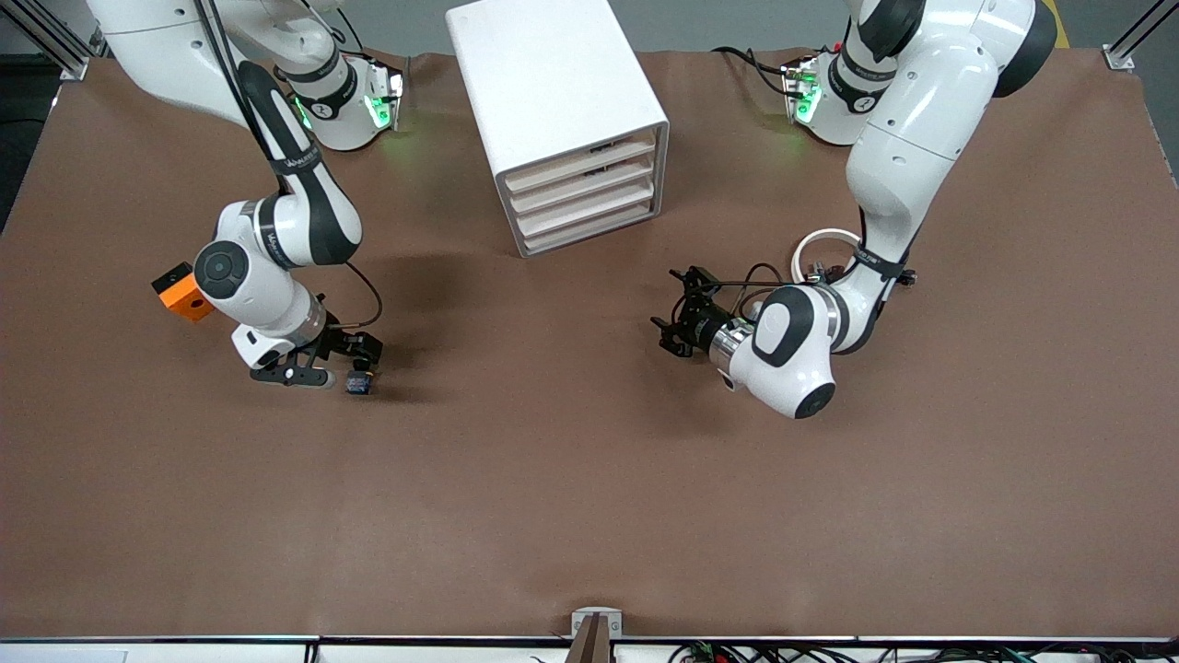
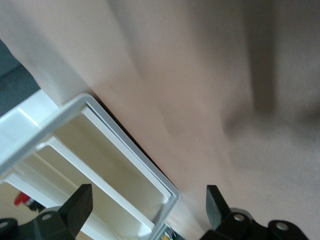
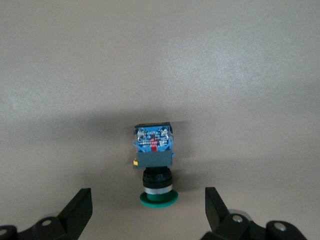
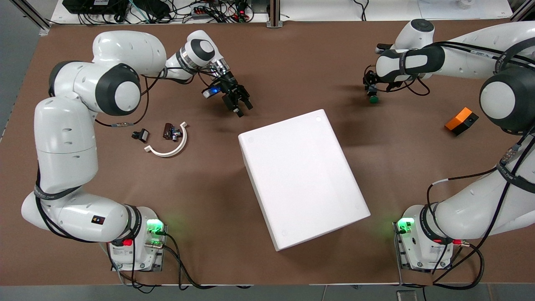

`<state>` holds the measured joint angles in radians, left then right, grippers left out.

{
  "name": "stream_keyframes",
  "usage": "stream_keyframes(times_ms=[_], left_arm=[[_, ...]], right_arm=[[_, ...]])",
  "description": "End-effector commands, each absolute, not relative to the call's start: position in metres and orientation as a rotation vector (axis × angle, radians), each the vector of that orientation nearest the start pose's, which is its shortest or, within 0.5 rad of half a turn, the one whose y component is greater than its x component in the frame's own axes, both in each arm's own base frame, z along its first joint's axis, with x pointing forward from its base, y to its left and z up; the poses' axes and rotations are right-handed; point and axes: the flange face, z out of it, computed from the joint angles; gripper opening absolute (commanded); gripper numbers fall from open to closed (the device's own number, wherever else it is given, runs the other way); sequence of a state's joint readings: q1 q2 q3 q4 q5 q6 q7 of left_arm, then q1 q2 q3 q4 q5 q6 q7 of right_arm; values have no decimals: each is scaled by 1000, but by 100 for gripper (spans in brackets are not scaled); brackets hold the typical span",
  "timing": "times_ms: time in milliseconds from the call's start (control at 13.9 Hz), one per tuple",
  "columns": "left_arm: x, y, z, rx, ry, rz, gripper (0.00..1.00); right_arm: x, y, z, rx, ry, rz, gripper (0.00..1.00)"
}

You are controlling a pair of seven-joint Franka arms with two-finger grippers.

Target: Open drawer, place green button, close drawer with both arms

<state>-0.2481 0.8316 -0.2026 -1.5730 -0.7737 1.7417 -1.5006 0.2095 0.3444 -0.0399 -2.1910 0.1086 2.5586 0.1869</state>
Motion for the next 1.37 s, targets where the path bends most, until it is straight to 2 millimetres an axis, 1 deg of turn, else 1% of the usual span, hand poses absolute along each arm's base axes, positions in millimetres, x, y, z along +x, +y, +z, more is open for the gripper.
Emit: stream_keyframes(times_ms=[0,72,144,216,289,433,505,577,721,793,866,1010,1082,1154,1226,1298], left_arm=[[552,-332,143,-1867,-1889,1677,100],[551,-335,142,-1881,-1877,1689,100],[541,-349,140,-1881,-1849,1687,100],[528,-368,139,-1875,-1818,1672,100],[520,-379,138,-1840,-1815,1654,100],[512,-389,134,-1714,-1856,1623,100],[508,-393,134,-1698,-1852,1622,100],[502,-399,135,-1680,-1834,1626,100],[495,-406,137,-1575,-1845,1601,100],[491,-409,137,-1528,-1845,1588,100],[484,-416,135,-1501,-1836,1574,100],[472,-432,135,-1402,-1846,1573,100],[467,-434,133,-1355,-1839,1562,99],[457,-439,128,-1320,-1802,1554,98],[451,-439,122,-1281,-1776,1548,98],[446,-438,115,-1249,-1763,1542,94]], right_arm=[[572,92,218,-3077,204,-19,100],[574,92,208,-3081,205,-6,100],[576,92,201,-3083,208,-2,100],[577,93,194,-3085,206,0,100],[580,93,191,-3085,206,-7,100],[584,94,185,-3086,203,-5,100],[584,95,184,-3087,199,-5,100],[583,98,184,-3087,189,-5,93],[582,98,183,-3089,187,2,47],[582,99,182,-3089,189,4,21],[582,99,182,-3089,190,4,0],[582,101,183,-3088,187,2,0],[582,100,183,-3088,189,4,0],[583,98,184,-3088,196,9,0],[585,97,188,-3086,200,5,0],[587,97,194,-3082,203,-11,0]])
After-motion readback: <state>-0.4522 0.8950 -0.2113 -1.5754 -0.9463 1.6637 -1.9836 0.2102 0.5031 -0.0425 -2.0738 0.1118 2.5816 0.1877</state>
